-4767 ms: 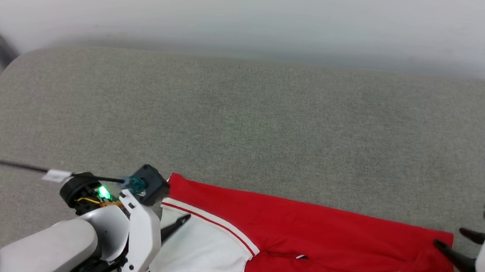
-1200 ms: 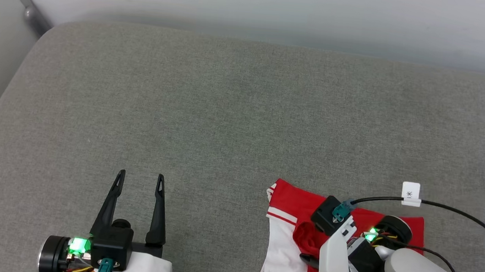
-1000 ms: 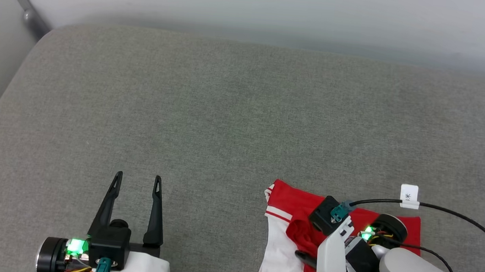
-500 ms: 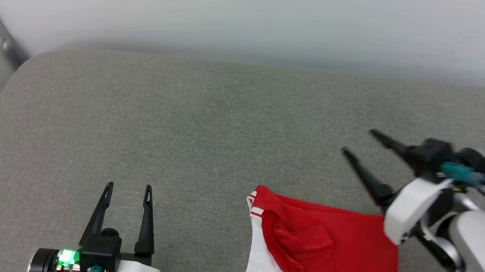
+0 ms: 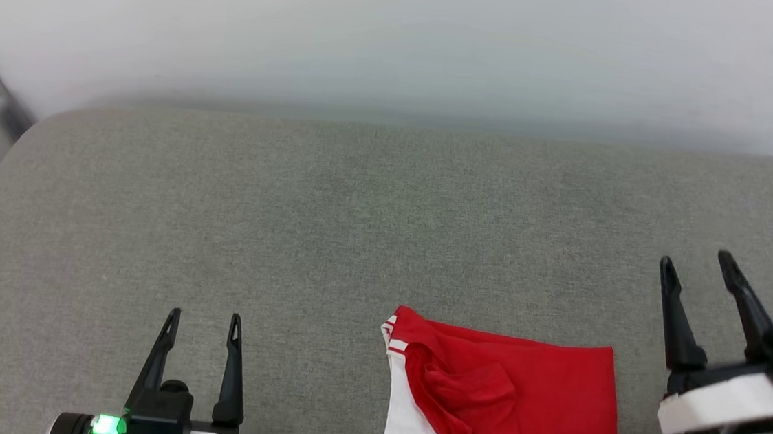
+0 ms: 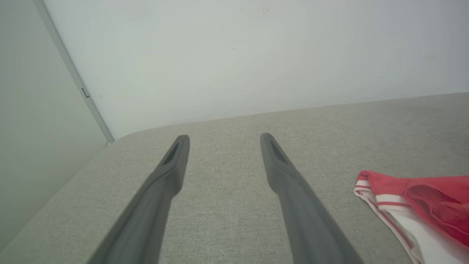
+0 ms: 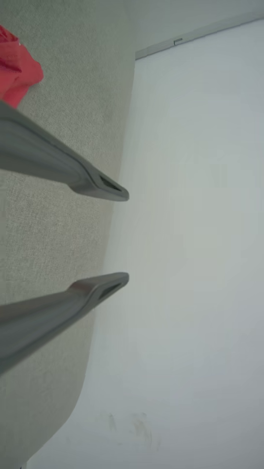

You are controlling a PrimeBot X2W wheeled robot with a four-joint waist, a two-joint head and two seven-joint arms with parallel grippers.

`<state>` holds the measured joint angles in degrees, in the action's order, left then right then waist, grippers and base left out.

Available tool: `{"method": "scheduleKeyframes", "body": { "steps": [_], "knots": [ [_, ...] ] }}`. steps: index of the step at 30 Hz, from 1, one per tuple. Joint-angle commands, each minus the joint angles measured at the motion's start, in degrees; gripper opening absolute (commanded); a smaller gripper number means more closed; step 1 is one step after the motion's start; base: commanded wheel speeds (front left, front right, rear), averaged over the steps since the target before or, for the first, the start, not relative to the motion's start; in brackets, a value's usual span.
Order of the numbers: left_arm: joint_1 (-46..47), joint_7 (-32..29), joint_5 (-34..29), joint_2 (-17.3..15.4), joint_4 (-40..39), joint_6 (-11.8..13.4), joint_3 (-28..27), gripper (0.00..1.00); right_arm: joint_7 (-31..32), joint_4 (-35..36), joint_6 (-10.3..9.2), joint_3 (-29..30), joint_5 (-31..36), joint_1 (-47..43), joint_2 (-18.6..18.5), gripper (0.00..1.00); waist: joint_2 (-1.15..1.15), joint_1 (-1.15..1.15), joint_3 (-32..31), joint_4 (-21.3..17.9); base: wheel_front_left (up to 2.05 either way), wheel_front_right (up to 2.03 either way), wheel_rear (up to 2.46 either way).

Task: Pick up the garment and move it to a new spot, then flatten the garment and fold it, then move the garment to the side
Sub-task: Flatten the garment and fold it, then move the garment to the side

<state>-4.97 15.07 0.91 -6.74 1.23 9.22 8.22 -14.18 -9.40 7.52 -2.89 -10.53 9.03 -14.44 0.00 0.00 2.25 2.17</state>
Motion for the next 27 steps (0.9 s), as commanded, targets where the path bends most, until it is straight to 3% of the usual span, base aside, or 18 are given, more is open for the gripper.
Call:
{"method": "scheduleKeyframes", "body": {
  "steps": [1, 5, 10, 19, 27],
  "knots": [
    [-0.8, 0.1, -0.2, 0.1, -0.1, -0.2, -0.1, 1.00, -0.5, 1.0, -0.06, 1.6, 0.8, -2.2, 1.8, 1.00, 0.00, 0.00, -0.4, -0.1, 0.00, 0.00, 0.00],
    [-1.9, 0.1, 0.0, 0.1, -0.5, -0.3, -0.4, 1.00, -0.9, 4.1, -0.06, 4.9, 2.3, -7.8, 6.8, 1.00, 0.00, 0.00, -1.2, -0.1, 0.00, 0.00, 0.00],
    [-3.0, 0.1, 0.3, 0.3, -1.1, -0.5, -0.6, 1.00, -1.0, 8.6, -0.06, 7.0, 2.1, -13.5, 10.2, 1.00, 0.00, 0.00, -1.9, 0.0, 0.00, 0.00, 0.00],
    [-4.0, 0.1, 0.5, 0.5, -2.1, -1.3, -1.0, 1.00, -1.0, 11.7, -0.06, 7.8, 0.5, -19.6, 11.7, 1.00, 0.00, 0.00, -2.3, 0.2, 0.00, 0.00, 0.00],
    [-4.3, 0.1, 0.4, 0.8, -2.5, -1.7, -1.5, 1.00, -1.0, 11.6, -0.06, 7.6, -0.2, -19.7, 11.7, 1.00, 0.00, 0.00, -2.2, 0.3, 0.00, 0.00, 0.00]
  ]
}}
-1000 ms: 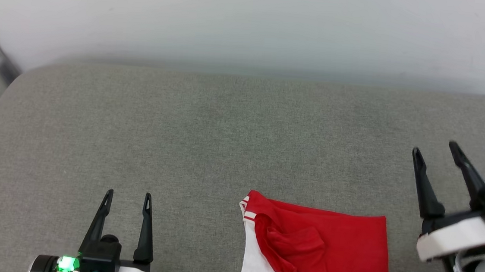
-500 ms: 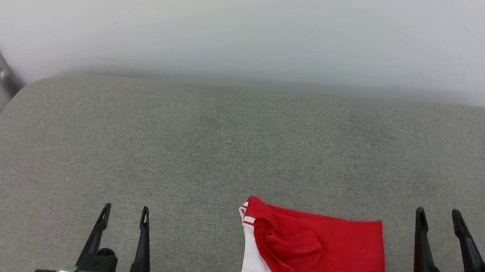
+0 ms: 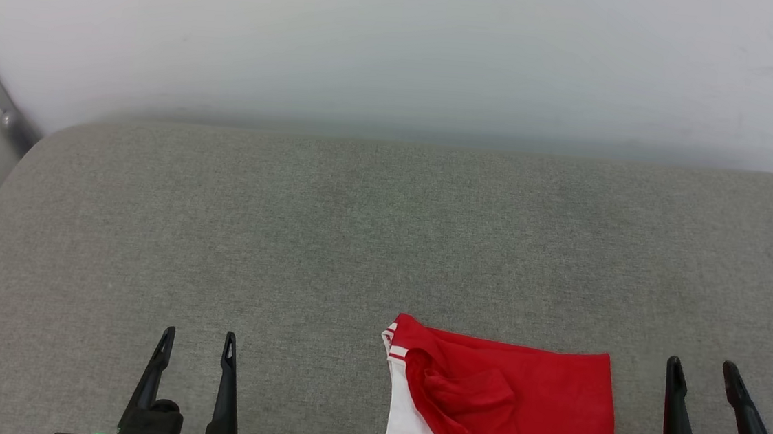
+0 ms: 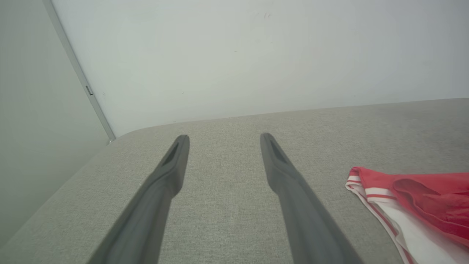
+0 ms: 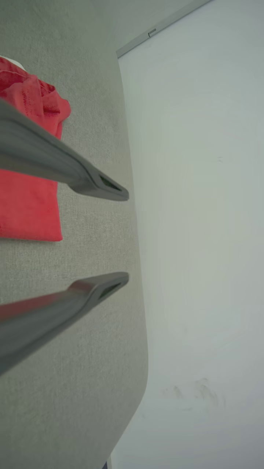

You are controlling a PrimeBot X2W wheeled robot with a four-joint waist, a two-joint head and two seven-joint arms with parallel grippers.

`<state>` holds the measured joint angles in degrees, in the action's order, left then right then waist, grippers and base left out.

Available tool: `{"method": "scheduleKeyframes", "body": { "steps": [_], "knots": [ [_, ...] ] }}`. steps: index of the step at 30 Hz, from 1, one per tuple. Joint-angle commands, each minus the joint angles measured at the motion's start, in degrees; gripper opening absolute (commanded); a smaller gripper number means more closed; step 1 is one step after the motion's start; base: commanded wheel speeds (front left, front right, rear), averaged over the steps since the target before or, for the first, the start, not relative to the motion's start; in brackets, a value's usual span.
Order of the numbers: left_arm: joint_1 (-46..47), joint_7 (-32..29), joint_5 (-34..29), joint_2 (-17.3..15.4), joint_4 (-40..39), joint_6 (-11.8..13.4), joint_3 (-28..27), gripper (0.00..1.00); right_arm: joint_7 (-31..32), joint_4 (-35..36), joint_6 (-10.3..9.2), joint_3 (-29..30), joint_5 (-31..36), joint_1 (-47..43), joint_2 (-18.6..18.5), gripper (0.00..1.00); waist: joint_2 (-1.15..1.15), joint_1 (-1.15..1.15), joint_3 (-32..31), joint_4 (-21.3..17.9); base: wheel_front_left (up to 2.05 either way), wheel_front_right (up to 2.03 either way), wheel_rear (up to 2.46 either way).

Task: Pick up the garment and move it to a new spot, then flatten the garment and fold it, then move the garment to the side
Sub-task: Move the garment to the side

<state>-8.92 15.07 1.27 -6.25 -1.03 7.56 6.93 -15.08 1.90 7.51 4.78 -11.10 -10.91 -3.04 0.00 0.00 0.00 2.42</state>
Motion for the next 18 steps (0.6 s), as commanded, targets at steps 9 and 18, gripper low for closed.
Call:
{"method": "scheduleKeyframes", "body": {
  "steps": [9, 18],
  "knots": [
    [0.6, 0.1, 0.0, 0.7, -0.2, -0.3, -0.5, 1.00, 0.7, 5.1, -0.05, 0.7, 2.8, 11.2, -3.3, 1.00, 0.00, 0.00, 0.8, 0.0, 0.00, 0.00, 0.00],
    [1.7, 0.1, -0.2, 1.1, -0.3, -0.6, -0.4, 1.00, 25.8, 4.9, -0.05, -5.4, -6.4, 23.2, -17.7, 1.00, 0.00, 0.00, 2.9, 0.2, 0.00, 0.00, 0.00]
  ]
}}
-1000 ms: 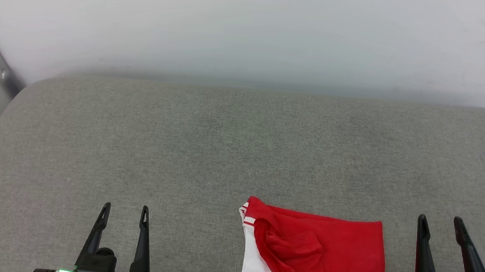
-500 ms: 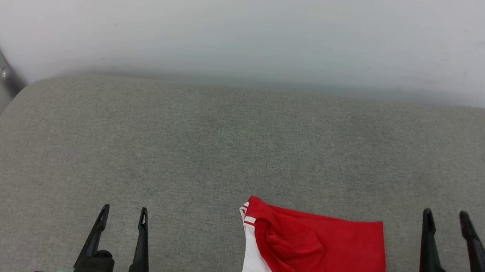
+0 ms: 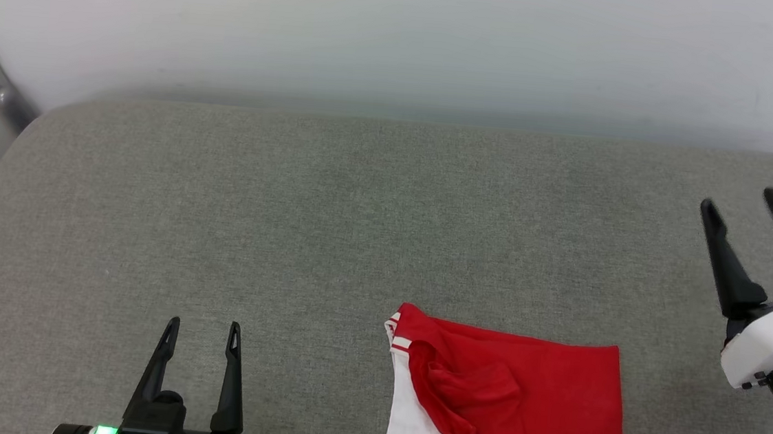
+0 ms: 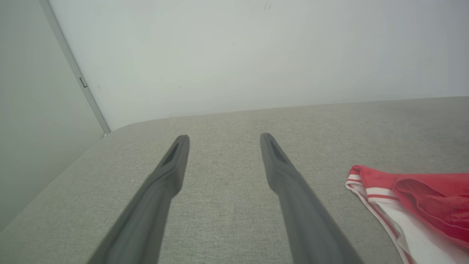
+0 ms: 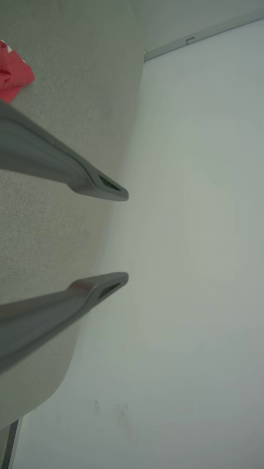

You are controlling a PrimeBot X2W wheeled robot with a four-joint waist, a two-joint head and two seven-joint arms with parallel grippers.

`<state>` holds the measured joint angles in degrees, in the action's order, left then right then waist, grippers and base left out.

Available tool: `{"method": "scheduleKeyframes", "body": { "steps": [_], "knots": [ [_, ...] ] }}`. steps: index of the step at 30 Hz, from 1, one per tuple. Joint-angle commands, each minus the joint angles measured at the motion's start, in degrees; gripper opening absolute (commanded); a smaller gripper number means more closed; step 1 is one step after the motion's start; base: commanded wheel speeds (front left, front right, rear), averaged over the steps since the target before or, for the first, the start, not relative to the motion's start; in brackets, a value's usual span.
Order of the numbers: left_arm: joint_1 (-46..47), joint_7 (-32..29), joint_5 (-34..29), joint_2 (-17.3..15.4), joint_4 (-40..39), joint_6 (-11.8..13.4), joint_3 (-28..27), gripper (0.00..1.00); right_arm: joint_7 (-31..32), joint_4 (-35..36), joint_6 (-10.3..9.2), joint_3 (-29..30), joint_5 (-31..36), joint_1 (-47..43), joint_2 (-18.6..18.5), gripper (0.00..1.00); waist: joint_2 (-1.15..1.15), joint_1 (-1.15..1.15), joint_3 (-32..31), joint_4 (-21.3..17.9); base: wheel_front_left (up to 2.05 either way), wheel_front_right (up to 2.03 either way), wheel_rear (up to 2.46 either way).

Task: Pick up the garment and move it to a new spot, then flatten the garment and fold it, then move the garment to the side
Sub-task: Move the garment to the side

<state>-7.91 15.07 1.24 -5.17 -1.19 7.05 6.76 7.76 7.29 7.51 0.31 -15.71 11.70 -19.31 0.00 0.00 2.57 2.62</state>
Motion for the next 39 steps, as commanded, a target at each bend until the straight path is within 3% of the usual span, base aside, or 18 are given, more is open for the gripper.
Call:
{"method": "scheduleKeyframes", "body": {
  "steps": [1, 7, 11, 14, 18, 29, 36, 37, 38, 39],
  "knots": [
    [0.9, 0.1, -0.2, 0.1, -0.1, -0.1, -0.2, 1.00, 7.1, -0.9, -0.05, -2.0, -4.3, 1.2, -3.2, 1.00, 0.00, 0.00, 0.6, 0.1, 0.00, 0.00, 0.00],
    [1.7, 0.1, -0.2, 0.4, -0.1, -0.3, -0.2, 1.00, 30.5, -3.2, -0.05, -8.1, -21.2, -0.7, -13.1, 1.00, 0.00, 0.00, 2.0, 0.1, 0.00, 0.00, 0.00],
    [2.8, 0.1, -0.2, 0.6, -0.3, -0.5, -0.1, 1.00, 39.1, -3.9, -0.05, -10.7, -29.8, -3.1, -17.2, 1.00, 0.00, 0.00, 3.3, 0.4, 0.00, 0.00, 0.00],
    [3.5, 0.1, -0.3, 0.7, -0.3, -0.9, 0.0, 1.00, 42.9, -5.0, -0.05, -11.6, -35.2, -5.0, -17.5, 1.00, 0.00, 0.00, 4.7, 0.8, 0.00, 0.00, 0.00],
    [4.7, 0.1, -0.5, 0.7, -0.5, -1.2, 0.0, 1.00, 45.2, -6.8, -0.05, -12.6, -39.8, -6.3, -16.2, 1.00, 0.00, 0.00, 6.9, 1.2, 0.00, 0.00, 0.00],
    [8.5, 0.1, -0.6, 0.9, -0.2, -2.0, 0.6, 1.00, 42.7, -13.2, -0.06, -17.2, -44.8, -2.3, -11.8, 1.00, 0.00, 0.00, 13.0, 2.6, 0.00, 0.00, 0.00],
    [9.8, 0.1, -0.5, 1.1, 0.2, -2.0, 0.6, 1.00, 40.6, -15.9, -0.09, -23.0, -45.9, -0.1, -11.9, 1.00, 0.00, 0.00, 14.5, 3.1, 0.00, 0.00, 0.00],
    [9.8, 0.1, -0.4, 1.1, 0.3, -2.0, 0.6, 1.00, 39.7, -15.8, -0.10, -23.6, -45.2, 0.4, -12.4, 0.76, 0.00, 0.00, 14.4, 3.2, 0.00, 0.00, 0.00],
    [9.8, 0.1, -0.4, 1.2, 0.4, -2.0, 0.7, 1.00, 39.0, -16.0, -0.11, -24.2, -45.2, 0.7, -12.7, 0.12, 0.00, 0.00, 14.3, 3.2, 0.00, 0.00, 0.00],
    [9.8, 0.1, -0.3, 1.2, 0.5, -1.9, 0.7, 1.00, 38.6, -16.2, -0.11, -24.7, -45.6, 1.0, -13.1, 0.00, 0.00, 0.00, 14.1, 3.3, 0.00, 0.00, 0.00]
  ]
}}
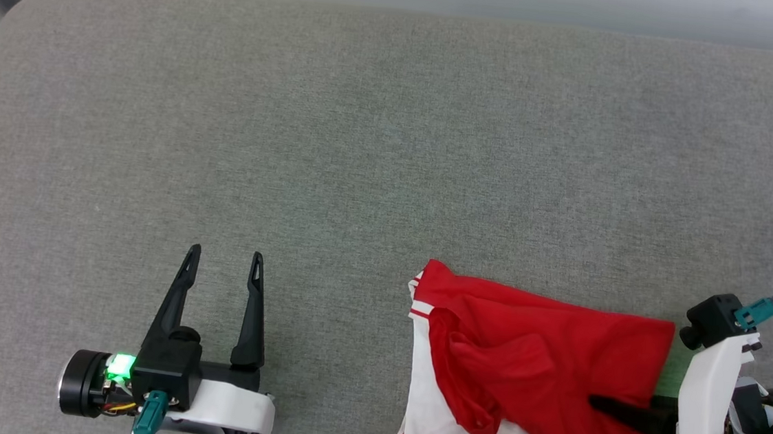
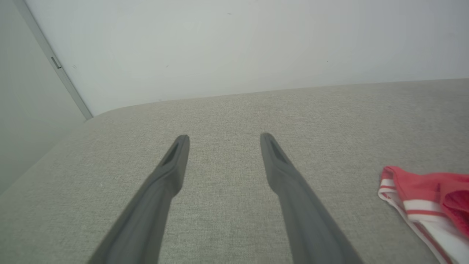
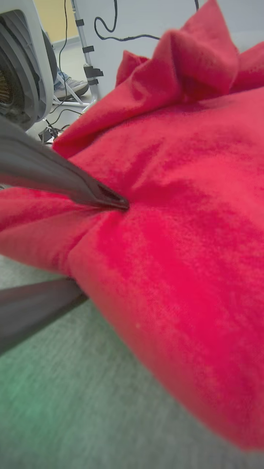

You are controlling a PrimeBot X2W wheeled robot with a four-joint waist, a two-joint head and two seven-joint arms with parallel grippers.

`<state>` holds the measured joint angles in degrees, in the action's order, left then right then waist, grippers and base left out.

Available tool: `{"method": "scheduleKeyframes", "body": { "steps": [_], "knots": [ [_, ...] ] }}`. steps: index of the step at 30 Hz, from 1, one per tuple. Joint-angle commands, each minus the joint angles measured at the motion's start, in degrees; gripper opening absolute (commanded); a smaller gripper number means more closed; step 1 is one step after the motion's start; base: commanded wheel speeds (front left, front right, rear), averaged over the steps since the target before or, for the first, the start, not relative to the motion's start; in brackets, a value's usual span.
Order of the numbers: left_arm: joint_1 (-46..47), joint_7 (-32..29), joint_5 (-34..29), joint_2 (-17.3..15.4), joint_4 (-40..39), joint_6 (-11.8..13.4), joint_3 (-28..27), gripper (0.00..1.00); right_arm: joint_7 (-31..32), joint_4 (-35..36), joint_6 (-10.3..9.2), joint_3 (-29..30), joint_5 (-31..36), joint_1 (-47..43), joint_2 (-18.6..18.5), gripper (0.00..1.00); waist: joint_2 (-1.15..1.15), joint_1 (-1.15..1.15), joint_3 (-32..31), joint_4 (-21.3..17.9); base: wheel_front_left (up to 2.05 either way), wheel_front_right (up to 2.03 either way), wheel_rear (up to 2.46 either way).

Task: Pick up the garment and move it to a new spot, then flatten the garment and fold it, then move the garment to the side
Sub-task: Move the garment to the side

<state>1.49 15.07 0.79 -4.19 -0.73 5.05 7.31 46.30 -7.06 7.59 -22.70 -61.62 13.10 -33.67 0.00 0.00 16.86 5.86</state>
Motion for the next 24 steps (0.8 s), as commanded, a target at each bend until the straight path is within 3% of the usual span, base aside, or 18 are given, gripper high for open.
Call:
{"method": "scheduleKeyframes", "body": {
  "steps": [1, 10, 17, 24],
  "knots": [
    [0.3, 0.1, 0.2, 0.3, 0.1, 0.1, 0.2, 1.00, -0.7, -1.5, -0.18, -2.3, 0.4, 0.0, 0.7, 0.00, 0.00, 0.00, -0.4, 0.1, 0.00, 0.00, 0.00],
    [-2.5, 0.1, 0.7, 0.5, 0.7, 0.7, -0.5, 1.00, -6.2, 4.5, -0.13, -6.9, 1.8, 4.6, -6.9, 0.00, 0.00, 0.00, -5.2, -2.1, 0.00, 0.00, 0.00],
    [-4.7, 0.1, 1.3, 0.6, 0.2, 0.4, -1.5, 1.00, -6.7, 10.5, -0.13, -9.9, 4.0, 10.0, -14.1, 0.00, 0.00, 0.00, -8.1, -7.5, 0.00, 0.00, 0.00],
    [-3.8, 0.1, 0.9, 0.7, -0.8, 0.0, -2.7, 1.00, -5.3, 11.4, -0.13, -11.2, 7.3, 15.7, -20.1, 0.00, 0.00, 0.00, -5.3, -14.5, 0.00, 0.00, 0.00]
  ]
}}
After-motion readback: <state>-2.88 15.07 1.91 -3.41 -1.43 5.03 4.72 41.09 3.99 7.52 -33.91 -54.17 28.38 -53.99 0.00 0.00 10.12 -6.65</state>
